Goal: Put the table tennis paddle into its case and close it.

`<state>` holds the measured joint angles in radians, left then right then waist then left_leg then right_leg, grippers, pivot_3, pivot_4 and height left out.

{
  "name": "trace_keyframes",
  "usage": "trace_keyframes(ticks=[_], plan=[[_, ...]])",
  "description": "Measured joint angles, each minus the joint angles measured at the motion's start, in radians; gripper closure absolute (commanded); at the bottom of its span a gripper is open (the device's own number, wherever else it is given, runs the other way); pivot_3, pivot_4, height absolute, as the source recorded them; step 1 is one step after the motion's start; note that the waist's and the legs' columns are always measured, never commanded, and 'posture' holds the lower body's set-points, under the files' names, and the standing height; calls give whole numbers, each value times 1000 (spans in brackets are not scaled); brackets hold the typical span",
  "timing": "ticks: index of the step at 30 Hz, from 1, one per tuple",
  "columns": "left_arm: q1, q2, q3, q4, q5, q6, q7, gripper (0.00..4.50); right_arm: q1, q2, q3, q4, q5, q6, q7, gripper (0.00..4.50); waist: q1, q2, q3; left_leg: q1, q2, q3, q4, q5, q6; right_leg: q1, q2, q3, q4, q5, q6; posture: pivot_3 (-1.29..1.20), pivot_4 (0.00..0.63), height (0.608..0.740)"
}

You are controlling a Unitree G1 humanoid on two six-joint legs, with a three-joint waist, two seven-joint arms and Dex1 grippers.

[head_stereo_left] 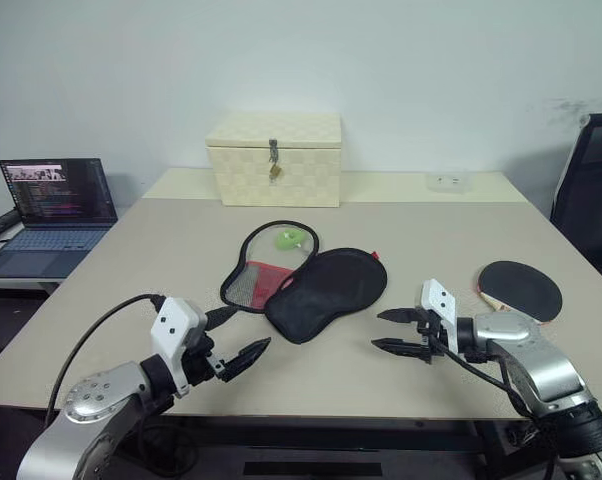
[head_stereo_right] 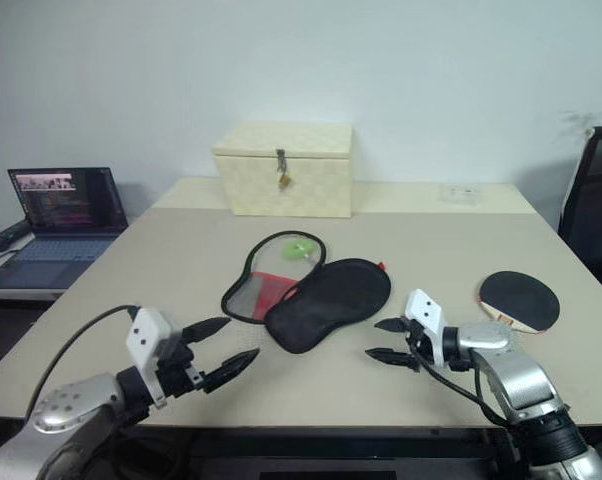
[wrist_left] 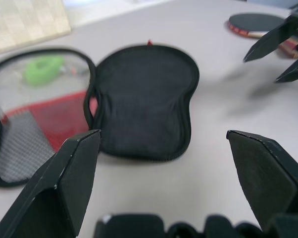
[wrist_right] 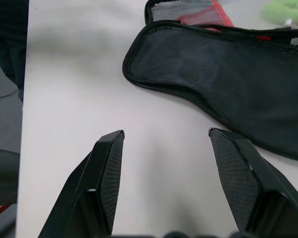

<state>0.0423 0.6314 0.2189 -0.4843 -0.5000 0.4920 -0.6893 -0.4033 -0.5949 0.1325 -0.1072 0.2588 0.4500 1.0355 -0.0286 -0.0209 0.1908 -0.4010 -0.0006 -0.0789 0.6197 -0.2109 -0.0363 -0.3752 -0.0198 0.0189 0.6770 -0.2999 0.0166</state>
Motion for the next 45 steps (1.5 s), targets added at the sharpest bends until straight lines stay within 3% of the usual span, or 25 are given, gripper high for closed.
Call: trace_keyframes(ticks=[8,15,19,28,34,45], plan=[[-90,-15,-33,125,30,-60,-30,59,-26,21,-39,-34,32,114,-97,1522,0,0,0,0,0,0,0,0,0,0,0,0,0,0,0,0,150,740],[-168,67,-16,259,24,-90,-160,59,-141,176,-83,-41,124,483,-305,1522,-2,0,0,0,0,0,-3,0,0,-3,0,-1,2,2,-4,0,150,740],[-168,127,15,319,1,-90,-250,59,-140,242,-56,-64,150,591,-383,1522,-3,0,0,-2,-1,2,-8,0,0,-7,0,-1,2,2,-5,0,150,740],[-274,183,23,504,19,-127,-341,59,-135,354,-44,-52,153,674,-534,1522,-3,-1,0,-2,-1,2,-9,1,-1,-9,0,-1,3,1,-6,0,150,740],[-305,219,12,523,16,-106,-412,59,-189,469,-114,86,136,676,-665,1522,-9,-1,0,-3,0,4,-10,1,-1,-11,1,0,4,1,-6,0,150,740],[-299,266,15,490,-22,-22,-484,59,-289,642,-158,237,150,674,-746,1522,-19,-1,0,-3,1,4,-10,1,-1,-12,1,0,5,1,-6,0,150,740]])
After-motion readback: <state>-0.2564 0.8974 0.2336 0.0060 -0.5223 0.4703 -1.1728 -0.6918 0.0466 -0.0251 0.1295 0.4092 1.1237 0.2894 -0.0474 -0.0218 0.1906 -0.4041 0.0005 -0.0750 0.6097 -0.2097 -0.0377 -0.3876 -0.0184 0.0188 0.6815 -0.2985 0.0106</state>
